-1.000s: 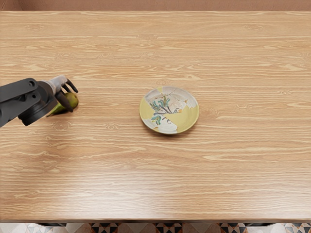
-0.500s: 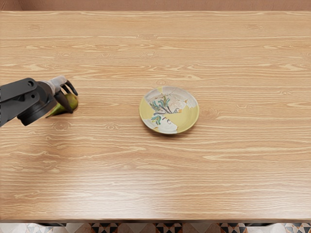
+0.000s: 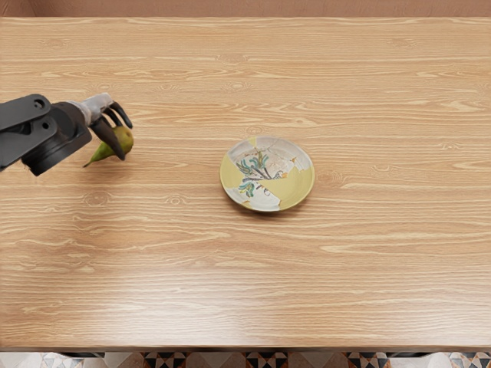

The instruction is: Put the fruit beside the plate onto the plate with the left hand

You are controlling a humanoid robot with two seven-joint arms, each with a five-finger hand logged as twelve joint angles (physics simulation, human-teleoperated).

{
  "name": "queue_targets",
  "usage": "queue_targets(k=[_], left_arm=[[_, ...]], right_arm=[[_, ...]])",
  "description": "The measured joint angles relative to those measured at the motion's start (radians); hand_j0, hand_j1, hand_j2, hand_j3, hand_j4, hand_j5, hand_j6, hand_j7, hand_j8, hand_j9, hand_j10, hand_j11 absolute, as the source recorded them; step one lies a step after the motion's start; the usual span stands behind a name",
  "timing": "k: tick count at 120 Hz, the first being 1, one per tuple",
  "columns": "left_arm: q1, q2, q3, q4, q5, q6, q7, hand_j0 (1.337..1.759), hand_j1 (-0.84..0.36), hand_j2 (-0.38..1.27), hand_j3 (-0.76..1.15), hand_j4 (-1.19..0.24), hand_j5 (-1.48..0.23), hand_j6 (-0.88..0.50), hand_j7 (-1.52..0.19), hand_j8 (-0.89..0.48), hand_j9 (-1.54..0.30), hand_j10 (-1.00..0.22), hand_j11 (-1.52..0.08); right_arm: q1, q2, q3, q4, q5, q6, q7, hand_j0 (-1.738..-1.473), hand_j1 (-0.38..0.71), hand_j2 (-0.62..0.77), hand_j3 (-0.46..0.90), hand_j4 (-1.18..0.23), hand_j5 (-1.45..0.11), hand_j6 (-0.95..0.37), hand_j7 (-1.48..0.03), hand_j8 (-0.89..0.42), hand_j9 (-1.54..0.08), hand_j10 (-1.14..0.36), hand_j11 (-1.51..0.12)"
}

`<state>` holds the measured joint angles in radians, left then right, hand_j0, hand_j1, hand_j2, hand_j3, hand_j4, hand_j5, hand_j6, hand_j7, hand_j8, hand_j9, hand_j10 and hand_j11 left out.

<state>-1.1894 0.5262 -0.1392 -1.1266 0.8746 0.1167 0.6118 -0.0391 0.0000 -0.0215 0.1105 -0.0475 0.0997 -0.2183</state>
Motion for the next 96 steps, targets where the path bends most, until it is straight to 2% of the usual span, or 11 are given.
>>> queue_targets(k=[11,54,92,93,96], left_arm=[[-0.018,0.012,0.0,-0.019,-0.029,-0.003,0.0,1.657,-0.31,0.63,0.0,-0.65,-0.91,-0.51,-0.9,-0.5,-0.88,-0.67,-0.88],[-0.123,0.005,0.004,-0.066,-0.111,-0.032,-0.001,1.657,-0.32,0.64,0.0,-0.67,-0.93,-0.5,-0.91,-0.5,-0.9,-0.67,-0.9],[-0.176,-0.072,0.01,-0.078,-0.178,-0.037,-0.001,1.657,-0.33,0.67,0.0,-0.69,-0.96,-0.48,-0.94,-0.49,-0.93,-0.66,-0.93],[-0.179,-0.077,0.01,-0.078,-0.18,-0.037,-0.001,1.657,-0.33,0.67,0.0,-0.7,-0.96,-0.51,-0.94,-0.49,-0.93,-0.66,-0.94],[-0.184,-0.086,0.011,-0.078,-0.188,-0.037,-0.001,1.657,-0.34,0.69,0.0,-0.7,-0.97,-0.47,-0.94,-0.49,-0.94,-0.66,-0.94]], right_arm=[[0.0,0.0,0.0,0.0,0.0,0.0,0.0,-1.658,-0.35,0.0,0.0,0.0,0.0,0.0,0.0,0.0,0.0,0.0,0.0],[0.001,0.0,0.0,0.0,0.0,0.0,0.0,-1.658,-0.35,0.0,0.0,0.0,0.0,0.0,0.0,0.0,0.0,0.0,0.0],[0.005,0.0,-0.001,0.0,0.0,0.0,0.0,-1.658,-0.35,0.0,0.0,0.0,0.0,0.0,0.0,0.0,0.0,0.0,0.0],[0.005,0.0,-0.001,0.0,0.0,0.0,0.0,-1.658,-0.35,0.0,0.0,0.0,0.0,0.0,0.0,0.0,0.0,0.0,0.0],[0.006,0.0,-0.001,0.0,0.0,0.0,0.0,-1.658,-0.35,0.0,0.0,0.0,0.0,0.0,0.0,0.0,0.0,0.0,0.0]])
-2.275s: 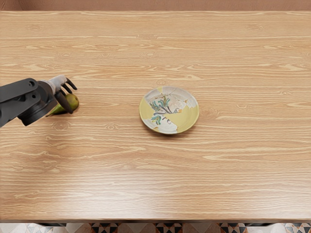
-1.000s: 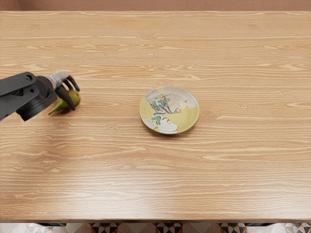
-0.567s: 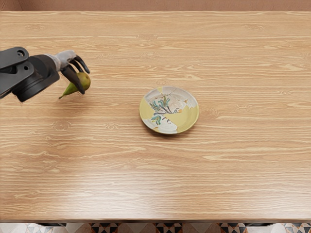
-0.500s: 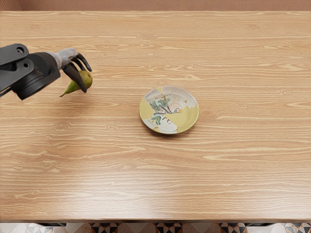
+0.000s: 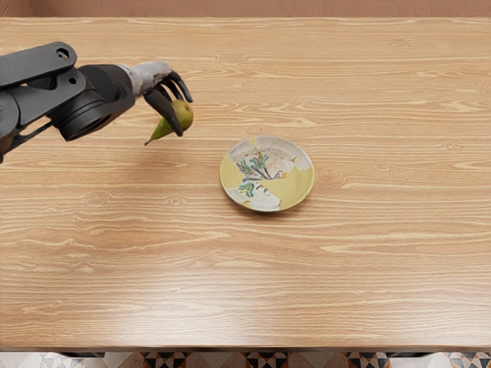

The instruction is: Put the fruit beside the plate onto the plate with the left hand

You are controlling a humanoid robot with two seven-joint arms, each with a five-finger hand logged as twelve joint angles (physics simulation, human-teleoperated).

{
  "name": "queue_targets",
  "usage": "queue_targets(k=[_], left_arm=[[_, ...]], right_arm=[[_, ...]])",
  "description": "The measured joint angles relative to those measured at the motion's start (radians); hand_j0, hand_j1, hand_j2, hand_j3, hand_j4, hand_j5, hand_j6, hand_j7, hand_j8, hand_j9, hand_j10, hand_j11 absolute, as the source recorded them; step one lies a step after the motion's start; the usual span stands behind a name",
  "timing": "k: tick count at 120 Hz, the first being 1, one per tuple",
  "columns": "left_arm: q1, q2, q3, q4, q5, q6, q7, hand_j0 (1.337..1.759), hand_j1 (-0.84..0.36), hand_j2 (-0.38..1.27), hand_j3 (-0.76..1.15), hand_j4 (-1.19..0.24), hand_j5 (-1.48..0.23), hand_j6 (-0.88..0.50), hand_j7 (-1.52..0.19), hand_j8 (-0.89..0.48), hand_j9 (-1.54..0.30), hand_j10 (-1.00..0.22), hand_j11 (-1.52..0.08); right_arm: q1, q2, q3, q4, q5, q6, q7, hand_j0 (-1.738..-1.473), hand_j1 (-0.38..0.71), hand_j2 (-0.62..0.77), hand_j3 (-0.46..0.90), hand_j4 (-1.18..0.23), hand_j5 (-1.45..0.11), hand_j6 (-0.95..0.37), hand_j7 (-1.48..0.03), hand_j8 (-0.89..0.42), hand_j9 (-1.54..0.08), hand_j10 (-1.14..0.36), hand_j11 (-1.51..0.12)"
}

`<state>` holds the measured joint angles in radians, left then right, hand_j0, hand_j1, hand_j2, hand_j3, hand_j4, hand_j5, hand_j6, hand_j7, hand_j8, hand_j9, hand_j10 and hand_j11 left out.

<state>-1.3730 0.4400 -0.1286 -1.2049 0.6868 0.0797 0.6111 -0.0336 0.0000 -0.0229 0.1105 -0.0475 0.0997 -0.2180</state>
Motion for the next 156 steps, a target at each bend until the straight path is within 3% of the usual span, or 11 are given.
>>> queue_targets(k=[86,130,156], left_arm=[[-0.114,-0.129,0.006,-0.001,-0.113,0.007,0.0,1.651,-0.49,0.91,0.0,-0.75,-1.09,-0.37,-1.05,-0.39,-1.05,-0.77,-1.05],[-0.116,-0.209,0.006,0.002,-0.124,0.018,0.0,1.65,-0.47,0.9,0.0,-0.76,-1.13,-0.36,-1.09,-0.38,-1.07,-0.78,-1.08],[-0.123,-0.23,0.006,0.005,-0.135,0.023,0.0,1.649,-0.53,0.99,0.0,-0.76,-1.16,-0.33,-1.11,-0.35,-1.09,-0.79,-1.09]], right_arm=[[0.001,0.0,-0.002,0.0,0.0,0.0,0.0,-1.658,-0.35,0.0,0.0,0.0,0.0,0.0,0.0,0.0,0.0,0.0,0.0],[0.001,0.0,-0.002,0.0,0.0,0.0,0.0,-1.658,-0.35,0.0,0.0,0.0,0.0,0.0,0.0,0.0,0.0,0.0,0.0],[0.001,0.0,-0.001,0.0,0.0,0.0,-0.001,-1.658,-0.35,0.0,0.0,0.0,0.0,0.0,0.0,0.0,0.0,0.0,0.0]])
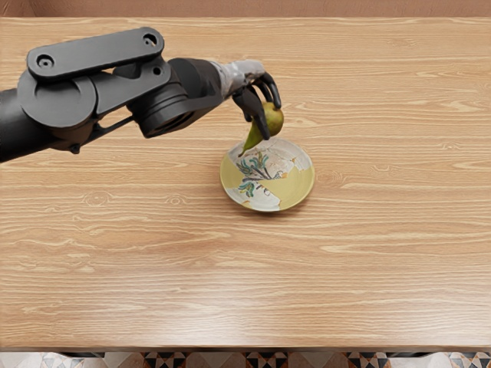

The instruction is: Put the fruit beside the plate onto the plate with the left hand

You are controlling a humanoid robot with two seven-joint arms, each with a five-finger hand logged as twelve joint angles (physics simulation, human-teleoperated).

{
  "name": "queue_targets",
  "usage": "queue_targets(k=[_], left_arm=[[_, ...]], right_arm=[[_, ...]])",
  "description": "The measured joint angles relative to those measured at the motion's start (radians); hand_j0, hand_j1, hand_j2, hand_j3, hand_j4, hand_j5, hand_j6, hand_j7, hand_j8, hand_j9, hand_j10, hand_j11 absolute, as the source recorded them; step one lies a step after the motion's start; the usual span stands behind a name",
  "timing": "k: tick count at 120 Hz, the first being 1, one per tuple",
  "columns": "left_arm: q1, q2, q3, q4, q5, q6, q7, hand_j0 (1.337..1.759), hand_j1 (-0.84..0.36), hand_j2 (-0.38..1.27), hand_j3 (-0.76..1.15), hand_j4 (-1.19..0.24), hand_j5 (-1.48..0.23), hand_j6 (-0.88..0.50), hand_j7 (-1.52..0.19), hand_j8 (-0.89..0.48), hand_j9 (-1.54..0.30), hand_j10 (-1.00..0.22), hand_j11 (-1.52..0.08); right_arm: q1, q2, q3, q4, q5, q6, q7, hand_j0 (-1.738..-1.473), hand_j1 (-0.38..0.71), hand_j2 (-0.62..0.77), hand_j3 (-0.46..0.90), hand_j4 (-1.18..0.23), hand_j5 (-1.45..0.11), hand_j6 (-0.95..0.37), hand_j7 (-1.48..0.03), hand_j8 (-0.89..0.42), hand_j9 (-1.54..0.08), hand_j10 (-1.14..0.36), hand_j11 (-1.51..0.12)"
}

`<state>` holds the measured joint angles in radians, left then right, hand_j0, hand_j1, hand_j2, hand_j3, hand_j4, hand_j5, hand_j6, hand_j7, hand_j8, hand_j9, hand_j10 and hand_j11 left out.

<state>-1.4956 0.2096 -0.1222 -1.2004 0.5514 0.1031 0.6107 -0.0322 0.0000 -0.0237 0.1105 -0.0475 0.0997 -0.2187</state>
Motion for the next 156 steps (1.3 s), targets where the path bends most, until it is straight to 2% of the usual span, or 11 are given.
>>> queue_targets(k=[42,47,68,79,91,106,126,142,156], left_arm=[[-0.004,-0.015,0.005,0.014,-0.006,0.006,0.0,1.644,-0.61,1.12,0.0,-0.76,-1.18,-0.3,-1.13,-0.32,-1.1,-0.79,-1.11],[0.0,-0.014,0.005,0.016,-0.006,0.011,0.0,1.643,-0.6,1.09,0.0,-0.74,-1.15,-0.31,-1.1,-0.33,-1.08,-0.78,-1.08],[0.003,-0.009,-0.002,0.019,0.0,0.053,0.0,1.651,-0.41,0.63,0.0,-0.61,-0.89,-0.4,-0.86,-0.4,-0.85,-0.63,-0.86],[0.004,-0.007,-0.009,0.019,0.001,0.075,0.0,1.653,-0.27,0.43,0.0,-0.5,-0.71,-0.37,-0.7,-0.37,-0.69,-0.51,-0.69],[0.014,-0.01,-0.021,0.019,0.002,0.086,0.0,1.655,-0.13,0.28,0.0,-0.39,-0.55,-0.31,-0.54,-0.31,-0.53,-0.4,-0.53],[0.017,-0.007,-0.031,0.019,0.002,0.091,0.0,1.657,-0.02,0.17,0.0,-0.31,-0.42,-0.26,-0.41,-0.26,-0.41,-0.31,-0.41],[0.018,0.015,-0.045,0.01,0.002,0.093,0.0,1.657,0.06,0.1,0.0,-0.24,-0.32,-0.22,-0.32,-0.22,-0.31,-0.24,-0.32],[0.024,0.123,-0.05,-0.02,0.003,0.09,0.0,1.658,0.14,0.06,0.0,-0.17,-0.23,-0.16,-0.23,-0.16,-0.23,-0.17,-0.23],[0.089,0.171,-0.06,-0.076,-0.019,0.087,0.0,1.658,0.21,0.04,0.0,-0.12,-0.16,-0.12,-0.16,-0.12,-0.16,-0.12,-0.16]], right_arm=[[0.0,0.0,0.002,0.0,0.0,0.0,0.0,-1.658,-0.35,0.0,0.0,0.0,0.0,0.0,0.0,0.0,0.0,0.0,0.0],[0.0,0.0,0.002,0.0,0.0,0.0,0.0,-1.658,-0.35,0.0,0.0,0.0,0.0,0.0,0.0,0.0,0.0,0.0,0.0],[0.0,0.0,0.002,0.0,0.0,0.0,0.0,-1.658,-0.35,0.0,0.0,0.0,0.0,0.0,0.0,0.0,0.0,0.0,0.0],[0.0,0.0,0.002,0.0,0.0,0.0,0.0,-1.658,-0.35,0.0,0.0,0.0,0.0,0.0,0.0,0.0,0.0,0.0,0.0],[0.0,0.0,0.003,0.0,0.0,0.0,0.001,-1.658,-0.35,0.0,0.0,0.0,0.0,0.0,0.0,0.0,0.0,0.0,0.0],[0.0,0.0,0.003,0.0,0.0,0.0,0.001,-1.658,-0.35,0.0,0.0,0.0,0.0,0.0,0.0,0.0,0.0,0.0,0.0],[0.0,0.0,0.004,0.0,0.0,0.0,0.001,-1.658,-0.35,0.0,0.0,0.0,0.0,0.0,0.0,0.0,0.0,0.0,0.0],[0.0,0.0,0.004,0.0,0.001,0.0,0.001,-1.658,-0.35,0.0,0.0,0.0,0.0,0.0,0.0,0.0,0.0,0.0,0.0],[0.0,0.0,0.003,0.0,0.001,0.0,0.001,-1.658,-0.35,0.0,0.0,0.0,0.0,0.0,0.0,0.0,0.0,0.0,0.0]])
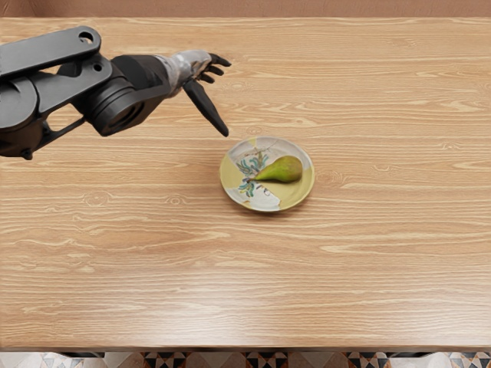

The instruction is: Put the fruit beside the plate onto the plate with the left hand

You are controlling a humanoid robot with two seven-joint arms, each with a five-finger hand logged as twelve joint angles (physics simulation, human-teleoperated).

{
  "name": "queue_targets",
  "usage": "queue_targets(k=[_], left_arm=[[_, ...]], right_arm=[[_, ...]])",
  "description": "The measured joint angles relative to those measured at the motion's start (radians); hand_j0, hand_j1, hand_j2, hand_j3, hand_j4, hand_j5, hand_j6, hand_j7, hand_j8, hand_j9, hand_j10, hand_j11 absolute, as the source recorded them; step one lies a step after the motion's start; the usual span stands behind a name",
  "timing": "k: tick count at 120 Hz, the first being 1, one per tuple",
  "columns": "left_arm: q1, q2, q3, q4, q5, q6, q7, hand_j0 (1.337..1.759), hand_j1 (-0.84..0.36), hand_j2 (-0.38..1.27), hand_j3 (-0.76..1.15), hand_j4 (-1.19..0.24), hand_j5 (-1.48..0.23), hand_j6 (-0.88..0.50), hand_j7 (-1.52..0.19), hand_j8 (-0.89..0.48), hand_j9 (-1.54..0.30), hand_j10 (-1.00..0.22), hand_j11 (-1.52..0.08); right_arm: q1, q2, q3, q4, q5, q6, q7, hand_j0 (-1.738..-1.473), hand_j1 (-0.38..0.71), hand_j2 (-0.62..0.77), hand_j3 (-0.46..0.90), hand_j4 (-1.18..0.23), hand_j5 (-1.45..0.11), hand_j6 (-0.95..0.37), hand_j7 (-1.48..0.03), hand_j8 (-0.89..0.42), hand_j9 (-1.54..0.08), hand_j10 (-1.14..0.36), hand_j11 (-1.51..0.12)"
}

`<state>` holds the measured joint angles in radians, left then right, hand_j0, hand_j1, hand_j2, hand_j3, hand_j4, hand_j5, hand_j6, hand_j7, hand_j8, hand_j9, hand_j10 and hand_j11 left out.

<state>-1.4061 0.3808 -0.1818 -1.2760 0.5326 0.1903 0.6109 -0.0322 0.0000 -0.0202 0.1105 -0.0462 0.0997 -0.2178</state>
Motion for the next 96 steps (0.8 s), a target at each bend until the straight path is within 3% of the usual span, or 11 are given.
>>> queue_targets(k=[15,33,47,96], left_arm=[[0.091,0.084,-0.056,-0.094,-0.063,-0.005,0.0,1.658,0.24,0.03,0.0,-0.09,-0.12,-0.09,-0.12,-0.09,-0.12,-0.09,-0.12],[0.102,0.225,-0.104,-0.237,-0.151,-0.011,0.0,1.658,0.26,0.02,0.0,-0.07,-0.09,-0.07,-0.09,-0.07,-0.09,-0.07,-0.09],[0.167,0.332,-0.141,-0.324,-0.299,-0.076,0.0,1.658,0.27,0.02,0.0,-0.07,-0.08,-0.06,-0.08,-0.06,-0.08,-0.07,-0.08],[0.277,0.519,-0.219,-0.365,-0.765,-0.562,0.0,1.658,0.27,0.01,0.0,-0.06,-0.08,-0.06,-0.08,-0.06,-0.08,-0.06,-0.08]], right_arm=[[0.0,0.0,0.0,0.0,0.0,0.0,0.0,-1.658,-0.35,0.0,0.0,0.0,0.0,0.0,0.0,0.0,0.0,0.0,0.0],[0.0,0.0,0.0,0.0,0.0,0.0,0.0,-1.658,-0.35,0.0,0.0,0.0,0.0,0.0,0.0,0.0,0.0,0.0,0.0],[0.0,0.0,0.0,0.0,0.0,-0.001,0.0,-1.658,-0.35,0.0,0.0,0.0,0.0,0.0,0.0,0.0,0.0,0.0,0.0],[0.0,0.0,0.0,0.001,0.0,0.0,-0.001,-1.658,-0.35,0.0,0.0,0.0,0.0,0.0,0.0,0.0,0.0,0.0,0.0]])
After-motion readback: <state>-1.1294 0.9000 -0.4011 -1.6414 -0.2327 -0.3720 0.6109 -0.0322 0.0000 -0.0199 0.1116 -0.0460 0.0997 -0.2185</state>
